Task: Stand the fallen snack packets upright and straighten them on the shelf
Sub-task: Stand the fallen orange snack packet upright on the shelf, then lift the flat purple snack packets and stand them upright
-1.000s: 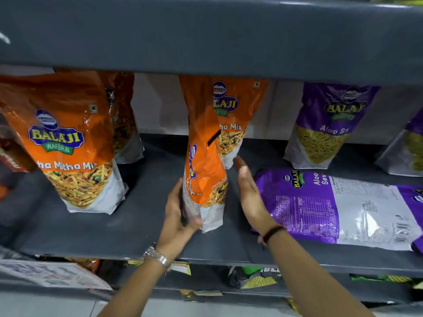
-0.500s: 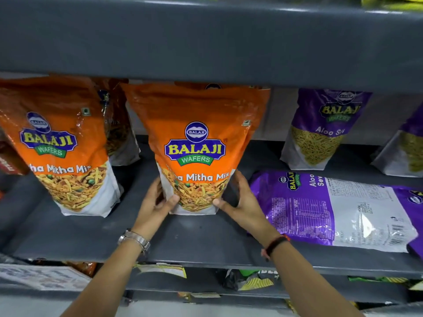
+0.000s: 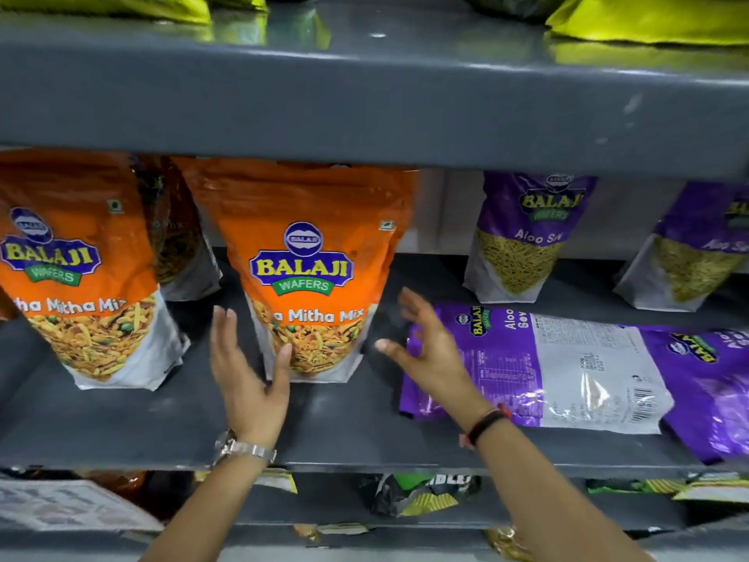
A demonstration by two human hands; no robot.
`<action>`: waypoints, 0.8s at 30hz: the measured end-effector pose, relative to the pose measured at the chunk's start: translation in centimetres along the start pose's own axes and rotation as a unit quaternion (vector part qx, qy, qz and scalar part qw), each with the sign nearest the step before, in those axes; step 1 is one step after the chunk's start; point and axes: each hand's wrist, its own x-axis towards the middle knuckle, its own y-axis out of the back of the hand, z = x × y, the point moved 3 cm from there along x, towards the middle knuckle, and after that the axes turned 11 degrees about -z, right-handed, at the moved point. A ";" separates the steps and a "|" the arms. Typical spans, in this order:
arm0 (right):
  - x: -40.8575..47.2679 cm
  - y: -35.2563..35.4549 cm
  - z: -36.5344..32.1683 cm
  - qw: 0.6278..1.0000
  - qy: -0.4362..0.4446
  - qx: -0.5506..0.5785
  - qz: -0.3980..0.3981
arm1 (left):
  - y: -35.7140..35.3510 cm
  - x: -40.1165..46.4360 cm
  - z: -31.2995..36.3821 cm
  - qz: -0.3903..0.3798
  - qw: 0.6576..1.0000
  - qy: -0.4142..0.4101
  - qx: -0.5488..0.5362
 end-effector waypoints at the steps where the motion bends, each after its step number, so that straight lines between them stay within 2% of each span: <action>1: -0.3 2.1 -0.2 0.999 0.000 -0.028 0.016 | -0.4 -0.4 1.6 0.023 0.997 -0.062 0.047; 3: -0.9 7.3 -0.1 0.996 -0.001 -0.081 0.036 | -2.6 -1.3 4.8 0.005 0.987 -0.132 0.085; 4: -1.2 10.1 0.1 0.992 -0.007 -0.118 0.033 | -4.2 -1.8 6.3 -0.029 0.989 -0.125 0.069; 6: -1.7 15.4 1.1 0.978 -0.042 -0.201 -0.023 | -7.5 -2.9 9.1 -0.118 0.992 -0.052 -0.002; 8: -2.3 19.6 2.8 0.955 -0.103 -0.254 -0.114 | -11.3 -4.4 11.0 -0.253 0.963 0.083 -0.047; 9: -2.5 21.3 3.7 0.941 -0.143 -0.268 -0.151 | -13.0 -5.2 11.4 -0.339 0.922 0.170 -0.078; 10: -2.9 22.9 4.5 0.926 -0.187 -0.273 -0.183 | -14.6 -6.2 11.8 -0.420 0.862 0.261 -0.113; 11: -3.3 24.2 5.3 0.911 -0.225 -0.270 -0.215 | -15.8 -7.4 12.2 -0.480 0.800 0.332 -0.141; 12: -3.5 25.1 6.0 0.897 -0.254 -0.266 -0.245 | -16.5 -8.2 12.2 -0.512 0.754 0.377 -0.165; 14: -3.9 26.4 6.7 0.870 -0.286 -0.266 -0.301 | -17.6 -9.6 12.1 -0.493 0.716 0.439 -0.229; 16: -4.2 26.8 7.2 0.858 -0.309 -0.245 -0.329 | -18.5 -10.4 11.7 -0.411 0.708 0.476 -0.321; 19: -4.4 26.9 7.6 0.865 -0.325 -0.185 -0.333 | -19.9 -10.6 11.7 -0.267 0.710 0.480 -0.441; 21: -4.6 27.0 7.7 0.872 -0.306 -0.175 -0.340 | -20.5 -10.4 11.8 -0.177 0.717 0.477 -0.476; 24: -5.0 27.4 7.9 0.899 -0.269 -0.159 -0.308 | -20.4 -9.2 12.4 -0.146 0.744 0.442 -0.479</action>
